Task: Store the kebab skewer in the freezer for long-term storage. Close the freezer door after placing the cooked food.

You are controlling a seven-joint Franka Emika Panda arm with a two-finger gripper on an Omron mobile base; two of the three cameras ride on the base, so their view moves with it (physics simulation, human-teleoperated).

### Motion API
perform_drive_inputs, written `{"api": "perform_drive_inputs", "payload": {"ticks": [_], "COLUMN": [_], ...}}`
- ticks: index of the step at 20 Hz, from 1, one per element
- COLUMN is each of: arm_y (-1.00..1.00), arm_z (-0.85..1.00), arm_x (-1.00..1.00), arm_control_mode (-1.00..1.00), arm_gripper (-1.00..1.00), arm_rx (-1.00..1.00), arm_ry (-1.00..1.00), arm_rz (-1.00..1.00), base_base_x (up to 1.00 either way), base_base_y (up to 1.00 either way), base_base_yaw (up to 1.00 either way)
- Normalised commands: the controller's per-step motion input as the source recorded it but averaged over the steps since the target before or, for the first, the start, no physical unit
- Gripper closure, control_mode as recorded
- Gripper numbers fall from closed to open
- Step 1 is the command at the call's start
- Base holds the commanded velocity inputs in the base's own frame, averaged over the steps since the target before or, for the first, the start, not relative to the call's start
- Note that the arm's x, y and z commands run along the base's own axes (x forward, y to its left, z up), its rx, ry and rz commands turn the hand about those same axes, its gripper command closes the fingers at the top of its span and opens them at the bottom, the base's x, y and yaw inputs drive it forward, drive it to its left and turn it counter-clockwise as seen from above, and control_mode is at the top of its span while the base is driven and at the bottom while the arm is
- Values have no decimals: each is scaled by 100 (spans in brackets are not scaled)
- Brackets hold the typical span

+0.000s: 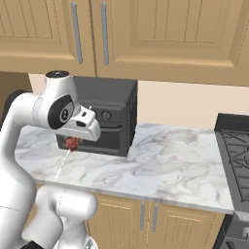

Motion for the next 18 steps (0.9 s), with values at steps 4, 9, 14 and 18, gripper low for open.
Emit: {"api": "perform_drive_inputs", "payload": {"ticks": [4, 9, 14, 18], "arm_y": [7, 0, 0, 0], "arm_z": [11, 0, 0, 0], "arm_x": [-8, 0, 0, -5], "arm_control_mode": [-100, -100, -100, 100], "arm_gripper": [100, 100, 100, 100], "arm_rx": [0, 0, 0, 0], "arm_ry": [-8, 0, 0, 0], "arm_rz": [0, 0, 0, 0], "base_base_x": [0, 0, 0, -8], "base_base_y": [0, 0, 0, 0], "base_base_yaw": [0, 0, 0, 0]}}
